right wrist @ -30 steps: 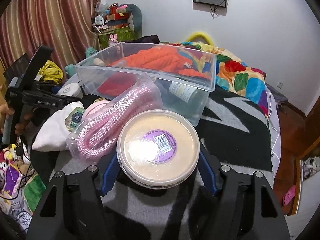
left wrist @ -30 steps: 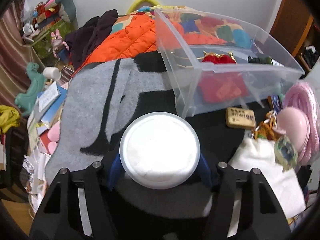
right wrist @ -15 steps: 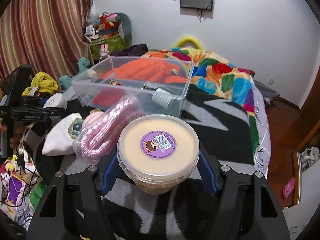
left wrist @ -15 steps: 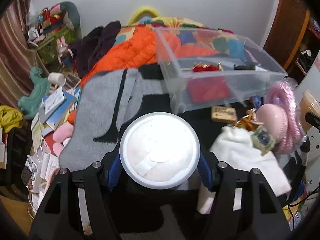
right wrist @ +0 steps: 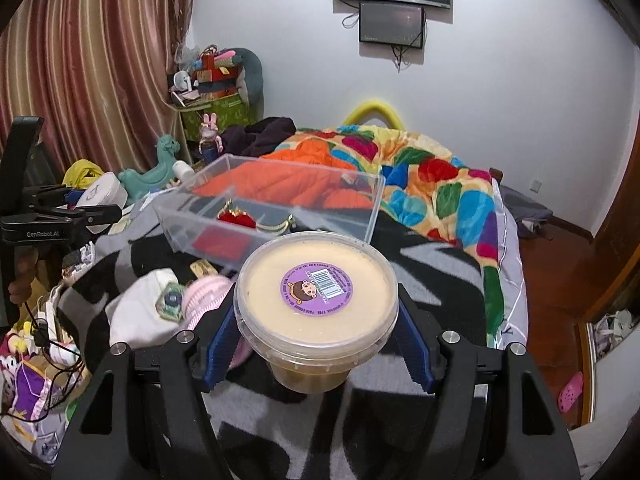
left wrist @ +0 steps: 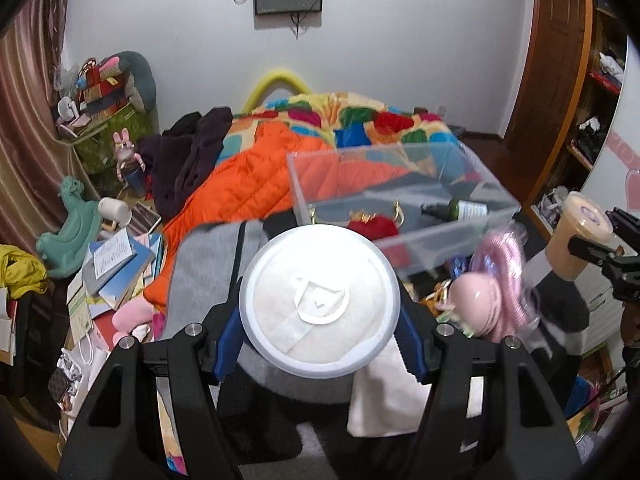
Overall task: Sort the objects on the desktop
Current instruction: 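Carry white lid into clear box with left tool while right tool places cream tub inside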
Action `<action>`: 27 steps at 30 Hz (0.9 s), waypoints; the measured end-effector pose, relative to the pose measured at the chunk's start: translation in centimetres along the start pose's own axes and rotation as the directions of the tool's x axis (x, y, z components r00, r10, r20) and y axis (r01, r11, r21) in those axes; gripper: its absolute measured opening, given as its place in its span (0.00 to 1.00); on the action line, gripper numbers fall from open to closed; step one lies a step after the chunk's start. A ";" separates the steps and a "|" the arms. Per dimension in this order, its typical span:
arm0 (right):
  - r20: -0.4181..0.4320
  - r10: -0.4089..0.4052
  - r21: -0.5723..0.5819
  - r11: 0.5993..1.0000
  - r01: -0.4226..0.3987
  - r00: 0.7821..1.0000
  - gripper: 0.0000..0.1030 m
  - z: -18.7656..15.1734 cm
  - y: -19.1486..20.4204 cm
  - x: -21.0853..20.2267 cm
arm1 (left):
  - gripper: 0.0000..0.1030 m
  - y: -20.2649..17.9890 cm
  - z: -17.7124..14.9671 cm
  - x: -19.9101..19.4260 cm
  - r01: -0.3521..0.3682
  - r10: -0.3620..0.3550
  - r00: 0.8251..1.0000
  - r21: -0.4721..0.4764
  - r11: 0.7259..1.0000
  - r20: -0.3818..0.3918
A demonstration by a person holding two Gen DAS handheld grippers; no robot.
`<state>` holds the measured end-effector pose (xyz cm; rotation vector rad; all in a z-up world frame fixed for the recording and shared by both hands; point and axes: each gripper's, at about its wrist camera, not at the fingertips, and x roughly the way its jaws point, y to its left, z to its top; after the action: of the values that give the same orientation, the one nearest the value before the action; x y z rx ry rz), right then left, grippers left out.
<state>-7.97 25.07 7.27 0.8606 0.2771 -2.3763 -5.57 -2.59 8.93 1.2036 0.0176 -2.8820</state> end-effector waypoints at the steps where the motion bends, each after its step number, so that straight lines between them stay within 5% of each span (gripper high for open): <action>1: 0.004 0.003 -0.001 1.000 -0.003 1.000 0.64 0.3 0.0 0.0 | 0.63 -0.1 0.4 -0.2 0.003 -0.003 1.000 0.002 1.000 0.010; 27: 0.024 0.045 0.075 0.996 -0.047 0.999 0.64 6.2 -2.2 4.6 | 0.63 1.0 4.7 1.8 0.039 -0.037 0.995 -0.023 0.999 0.093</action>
<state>-15.34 22.41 9.08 0.8654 0.1584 -2.3649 -10.15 -3.71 10.95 1.0763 0.0753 -2.9579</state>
